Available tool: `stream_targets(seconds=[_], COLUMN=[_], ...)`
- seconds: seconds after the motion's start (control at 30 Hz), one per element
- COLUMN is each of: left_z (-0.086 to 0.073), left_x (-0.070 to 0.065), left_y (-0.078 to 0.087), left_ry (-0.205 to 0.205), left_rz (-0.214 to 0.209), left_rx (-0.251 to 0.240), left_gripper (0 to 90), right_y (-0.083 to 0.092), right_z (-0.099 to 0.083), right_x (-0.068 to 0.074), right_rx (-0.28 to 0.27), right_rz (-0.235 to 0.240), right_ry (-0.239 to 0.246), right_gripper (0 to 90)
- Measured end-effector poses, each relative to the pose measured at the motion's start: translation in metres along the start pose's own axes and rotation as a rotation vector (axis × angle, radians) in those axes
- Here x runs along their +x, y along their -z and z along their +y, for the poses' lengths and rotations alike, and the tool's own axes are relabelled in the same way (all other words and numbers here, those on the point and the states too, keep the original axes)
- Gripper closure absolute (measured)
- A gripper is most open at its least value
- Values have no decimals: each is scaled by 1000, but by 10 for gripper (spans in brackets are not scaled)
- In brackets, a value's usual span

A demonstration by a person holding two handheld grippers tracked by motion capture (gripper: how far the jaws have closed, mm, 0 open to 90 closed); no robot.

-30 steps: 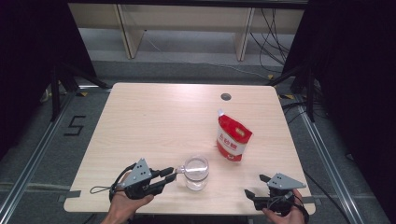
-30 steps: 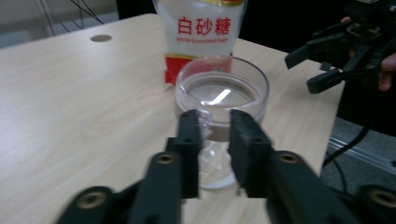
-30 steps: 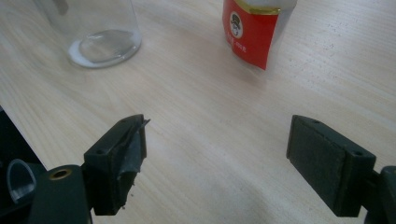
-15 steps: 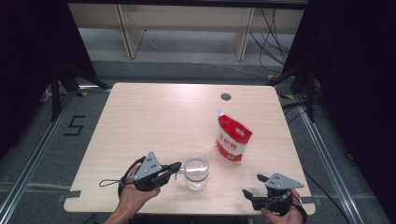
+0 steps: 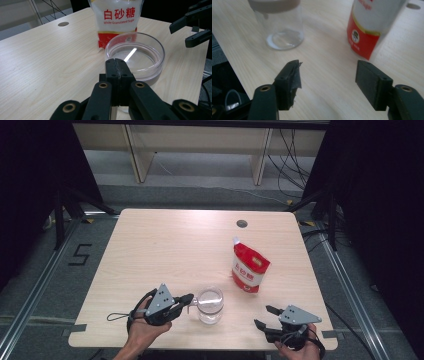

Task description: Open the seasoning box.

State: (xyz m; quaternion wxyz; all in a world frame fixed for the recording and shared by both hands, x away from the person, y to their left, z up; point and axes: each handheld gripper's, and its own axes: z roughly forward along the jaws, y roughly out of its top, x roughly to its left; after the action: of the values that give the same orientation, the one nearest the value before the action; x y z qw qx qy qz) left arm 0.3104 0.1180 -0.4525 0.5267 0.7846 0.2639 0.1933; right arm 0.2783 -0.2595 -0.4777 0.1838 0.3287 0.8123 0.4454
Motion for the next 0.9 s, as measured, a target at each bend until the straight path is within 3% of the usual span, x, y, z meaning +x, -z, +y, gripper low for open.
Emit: stream_targets(seconds=[0.1,0.23,0.33,0.37,0.5,0.6,0.7,0.77,0.9], left_z=[0,-1,-1,-1,-3,-3,-3,-4,-3], left_x=[0,-1,-1,-1,0,1,0,0,-1], left_y=[1,1,1,1,1,1,1,1,1], left_ry=[-3,-4,0,-4,6,31,31,29,15], left_rz=[4,8,9,11,4,-2,1,3,0], left_rx=[5,3,0,-2,-12,-17,-14,-14,-15], left_gripper=[894,894,894,894,894,894,895,894,895], right_y=[-2,-10,-13,-18,-24,-28,-34,-38,-40], right_z=[4,12,17,22,30,35,38,40,43], right_x=[2,8,13,16,22,25,28,29,31], right_rx=[-13,-60,-62,-86,-113,-110,-99,-96,-100], right_rz=[12,39,41,64,51,54,68,86,70], right_ry=[-7,41,57,77,126,143,140,167,179], right_gripper=[408,538,592,639,691,742,768,794,817])
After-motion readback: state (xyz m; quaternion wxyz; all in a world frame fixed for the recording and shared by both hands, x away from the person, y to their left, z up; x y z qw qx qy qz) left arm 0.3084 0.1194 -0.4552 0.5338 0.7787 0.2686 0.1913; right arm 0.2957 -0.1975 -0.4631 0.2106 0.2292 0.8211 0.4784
